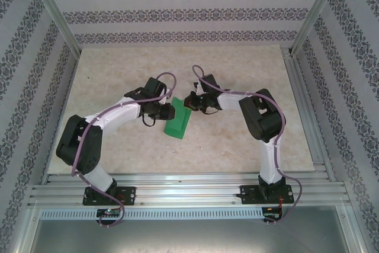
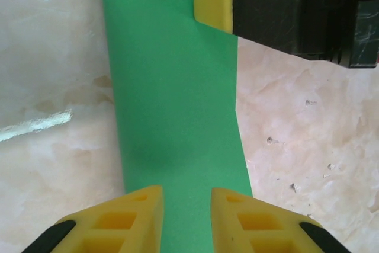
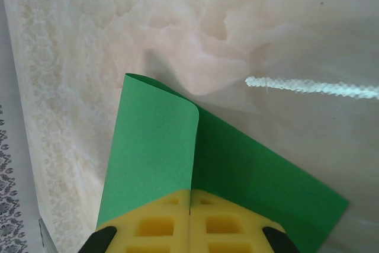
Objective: Fold a paper plane with a square sheet of paper (fold left side to right side)
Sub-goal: First fold in half a square sheet of paper at the center of the table.
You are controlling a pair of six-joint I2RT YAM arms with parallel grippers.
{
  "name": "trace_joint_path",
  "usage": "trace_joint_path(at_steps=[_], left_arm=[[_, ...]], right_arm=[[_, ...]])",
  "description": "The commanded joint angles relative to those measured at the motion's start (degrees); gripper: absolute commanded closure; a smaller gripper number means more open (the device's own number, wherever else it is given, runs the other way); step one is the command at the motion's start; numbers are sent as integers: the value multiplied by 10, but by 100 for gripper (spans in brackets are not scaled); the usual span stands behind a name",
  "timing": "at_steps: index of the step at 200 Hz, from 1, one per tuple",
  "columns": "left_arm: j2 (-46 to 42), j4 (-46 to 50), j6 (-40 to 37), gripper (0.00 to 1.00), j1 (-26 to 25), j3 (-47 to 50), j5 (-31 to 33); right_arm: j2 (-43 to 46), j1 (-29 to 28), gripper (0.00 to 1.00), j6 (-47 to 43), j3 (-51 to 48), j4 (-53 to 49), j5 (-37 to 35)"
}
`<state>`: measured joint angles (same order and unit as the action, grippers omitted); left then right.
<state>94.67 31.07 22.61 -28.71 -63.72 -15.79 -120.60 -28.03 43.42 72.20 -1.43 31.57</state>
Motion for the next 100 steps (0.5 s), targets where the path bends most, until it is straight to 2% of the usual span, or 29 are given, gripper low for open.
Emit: trace_joint_path(at_steps=[1,100], left_arm=[[31,-6,-18,73,-12,-25,-14],[79,-18,-18,73,-21,-28,-22]], right_arm=[[-1,-4,100,-4,-4,10,-10],[3,-3,100,-2,-9,8,-13]])
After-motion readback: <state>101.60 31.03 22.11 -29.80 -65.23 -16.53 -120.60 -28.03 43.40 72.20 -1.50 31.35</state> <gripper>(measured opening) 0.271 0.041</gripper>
